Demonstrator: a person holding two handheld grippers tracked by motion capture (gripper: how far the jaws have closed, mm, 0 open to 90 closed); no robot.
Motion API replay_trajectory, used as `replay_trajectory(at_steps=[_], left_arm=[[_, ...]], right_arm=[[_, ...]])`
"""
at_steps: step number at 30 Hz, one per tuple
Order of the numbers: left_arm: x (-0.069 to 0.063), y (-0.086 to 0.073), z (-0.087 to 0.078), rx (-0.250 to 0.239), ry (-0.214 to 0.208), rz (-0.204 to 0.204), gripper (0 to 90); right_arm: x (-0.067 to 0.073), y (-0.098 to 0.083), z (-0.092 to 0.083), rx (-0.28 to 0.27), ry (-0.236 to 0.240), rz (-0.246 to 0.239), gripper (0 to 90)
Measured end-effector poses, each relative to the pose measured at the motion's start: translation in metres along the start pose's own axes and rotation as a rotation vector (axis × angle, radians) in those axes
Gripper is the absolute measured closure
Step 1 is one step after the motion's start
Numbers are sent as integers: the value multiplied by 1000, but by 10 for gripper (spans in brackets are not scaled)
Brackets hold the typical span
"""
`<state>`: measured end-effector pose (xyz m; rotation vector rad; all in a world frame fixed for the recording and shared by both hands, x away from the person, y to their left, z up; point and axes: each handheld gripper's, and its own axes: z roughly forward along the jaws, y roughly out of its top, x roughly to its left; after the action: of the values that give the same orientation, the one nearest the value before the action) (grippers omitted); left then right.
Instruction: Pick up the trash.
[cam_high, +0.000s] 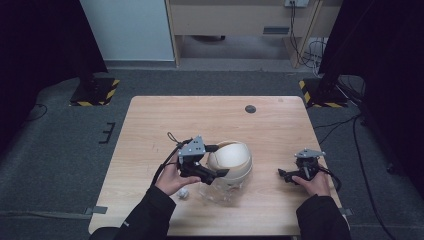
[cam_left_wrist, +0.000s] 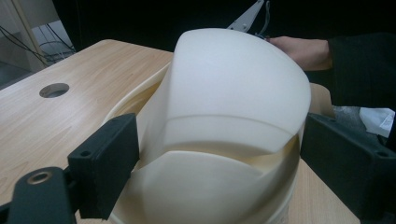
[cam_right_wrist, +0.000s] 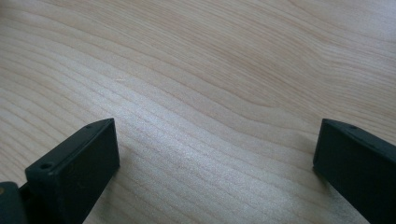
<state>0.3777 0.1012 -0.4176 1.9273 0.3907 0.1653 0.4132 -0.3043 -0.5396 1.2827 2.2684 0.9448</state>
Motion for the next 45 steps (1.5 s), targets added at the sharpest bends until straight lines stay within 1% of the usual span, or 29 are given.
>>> replay_trajectory(at_steps=[3,5,7,11,13,17,20,22,24,27,29,32,35,39,41,43,45], left_arm=[[1,1,-1,-8,-1,-16,115],[3,4,-2,-26,10,-27,109],[4,5,-4,-29,36,-17,116],[6,6,-7,-42,63,-21,116],[7,7,-9,-56,78,-24,117],[10,9,-12,-104,120,-44,117],[13,9,-16,-126,150,-63,122],[15,9,-18,-132,157,-76,125],[15,9,-21,-142,149,-83,127],[13,9,-29,-148,151,-84,129],[12,7,-37,-148,162,-85,130],[11,2,-50,-154,181,-95,130],[11,-6,-64,-145,212,-98,129],[9,-23,-83,-133,258,-115,129],[8,-32,-92,-116,280,-123,128],[7,-40,-99,-97,302,-134,128],[7,-48,-104,-89,317,-150,128]], right_arm=[[0,0,0,0,0,0,5],[0,0,0,0,0,0,5],[0,0,0,0,-1,0,5],[0,0,0,0,-1,0,5],[0,0,0,0,0,0,5],[0,0,0,0,0,0,5],[0,0,0,0,0,-1,5],[0,0,0,0,0,1,5],[0,0,0,0,-1,-1,5],[0,0,0,0,-1,0,5],[0,0,0,0,0,0,5],[0,0,0,0,-1,0,5],[0,0,0,0,0,0,5],[0,0,0,0,0,-1,5],[0,0,0,0,0,0,5],[0,0,0,0,0,-1,5],[0,0,0,1,0,0,5]])
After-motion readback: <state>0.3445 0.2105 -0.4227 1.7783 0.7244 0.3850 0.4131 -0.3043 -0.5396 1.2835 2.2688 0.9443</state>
